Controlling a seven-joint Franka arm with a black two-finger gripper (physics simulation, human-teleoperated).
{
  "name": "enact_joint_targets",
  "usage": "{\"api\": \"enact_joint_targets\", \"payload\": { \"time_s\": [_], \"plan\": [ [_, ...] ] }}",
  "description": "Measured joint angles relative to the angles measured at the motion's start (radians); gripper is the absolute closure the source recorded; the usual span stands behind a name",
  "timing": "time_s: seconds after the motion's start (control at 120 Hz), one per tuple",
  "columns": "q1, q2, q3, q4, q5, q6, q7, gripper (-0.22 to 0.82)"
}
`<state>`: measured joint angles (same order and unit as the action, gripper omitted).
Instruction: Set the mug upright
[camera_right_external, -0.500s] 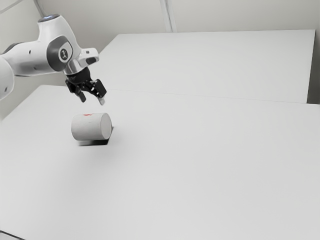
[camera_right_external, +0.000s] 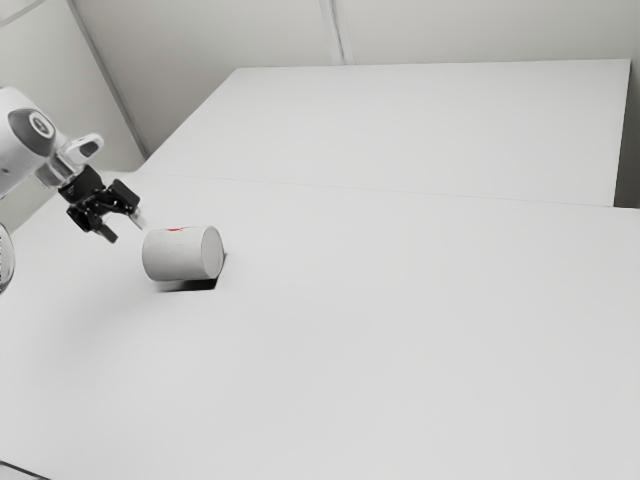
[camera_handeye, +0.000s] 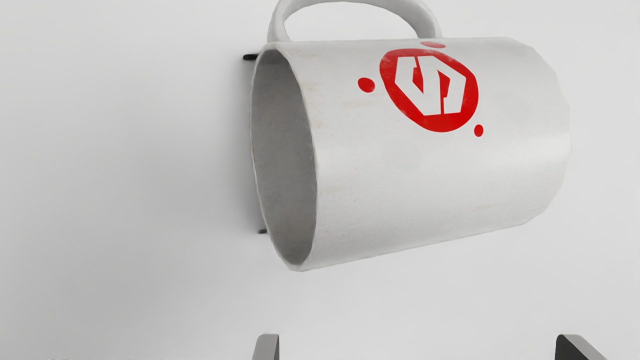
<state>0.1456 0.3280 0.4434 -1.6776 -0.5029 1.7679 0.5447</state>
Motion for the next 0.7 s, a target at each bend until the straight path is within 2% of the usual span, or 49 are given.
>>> {"api": "enact_joint_targets", "payload": {
  "time_s": [0.158,0.392,0.533,0.7],
  "plan": [
    [0.099,0.107,0.0,0.078,-0.175,-0.159,0.122,0.0],
    [0.184,0.265,0.0,0.215,-0.341,-0.336,0.267,0.0],
    [0.201,0.329,-0.002,0.234,-0.437,-0.381,0.333,0.0],
    [0.204,0.361,-0.002,0.226,-0.53,-0.37,0.387,0.0]
  ]
}}
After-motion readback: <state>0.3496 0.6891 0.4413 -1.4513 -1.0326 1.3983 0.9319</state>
